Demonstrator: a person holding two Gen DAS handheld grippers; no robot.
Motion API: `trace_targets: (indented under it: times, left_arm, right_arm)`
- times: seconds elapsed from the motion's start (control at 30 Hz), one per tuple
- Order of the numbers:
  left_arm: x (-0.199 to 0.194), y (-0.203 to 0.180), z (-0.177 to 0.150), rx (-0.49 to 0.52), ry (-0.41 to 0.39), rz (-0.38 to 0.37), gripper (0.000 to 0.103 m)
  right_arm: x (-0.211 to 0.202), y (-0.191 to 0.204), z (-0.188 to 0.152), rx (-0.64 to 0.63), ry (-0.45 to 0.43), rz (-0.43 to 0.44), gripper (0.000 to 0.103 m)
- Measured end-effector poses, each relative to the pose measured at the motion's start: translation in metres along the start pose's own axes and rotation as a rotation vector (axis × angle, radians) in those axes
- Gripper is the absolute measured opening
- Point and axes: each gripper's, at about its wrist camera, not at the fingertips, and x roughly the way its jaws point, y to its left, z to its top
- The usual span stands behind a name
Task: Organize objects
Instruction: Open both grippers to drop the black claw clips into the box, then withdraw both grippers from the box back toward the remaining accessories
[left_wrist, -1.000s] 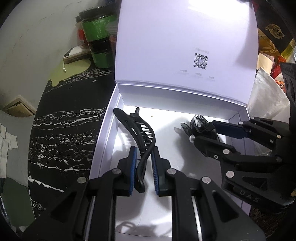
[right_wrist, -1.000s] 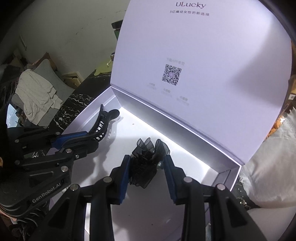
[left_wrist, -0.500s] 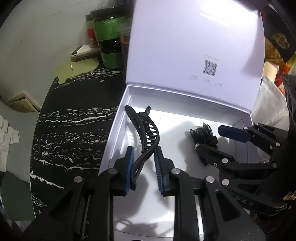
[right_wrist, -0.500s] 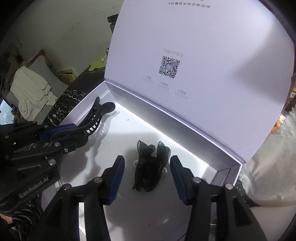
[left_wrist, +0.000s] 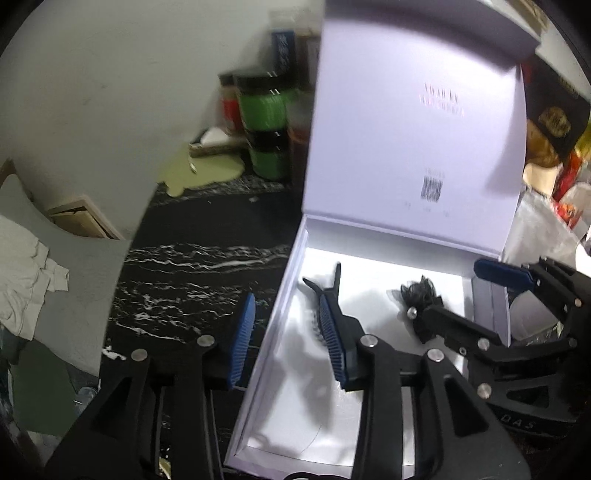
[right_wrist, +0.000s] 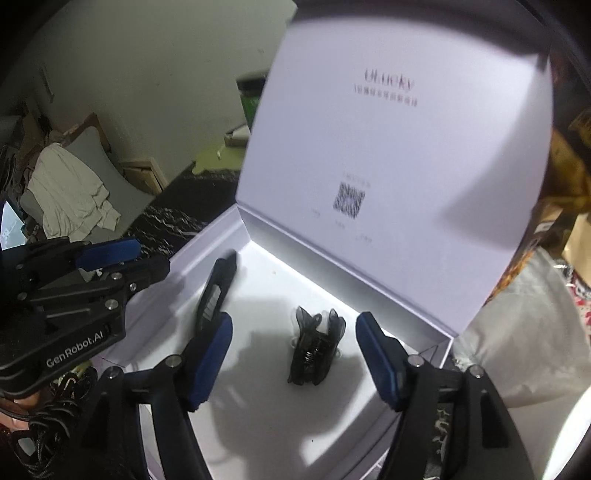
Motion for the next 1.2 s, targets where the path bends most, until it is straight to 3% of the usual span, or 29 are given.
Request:
trace_targets:
  times: [0.13, 0.27, 0.6, 1.2]
  left_arm:
    - [-0.017, 0.010, 0.001, -0.030, -0.047, 0.006, 0.045]
    - [-0.036, 0.017, -0.001, -0.021, -0.097, 0.062, 0.051]
    - [-0.077, 0.033, -0.015, -0.064, -0.167, 0.081, 0.069]
    - [-0.103, 0.077, -0.069, -0.202, -0.135, 0.180, 0.076]
  right_arm:
    - [-0.019, 0.006, 0.001, -0.011, -0.042, 0.016, 0.074]
    - [-0.033, 0.016, 0.001, -0.033, -0.072, 0.017, 0.075]
    - [-0.061, 0.037, -0.003, -0.082, -0.118, 0.053, 0.077]
    - [-0.067, 0.094, -0.015, -0.205, -0.117, 0.105, 0.082]
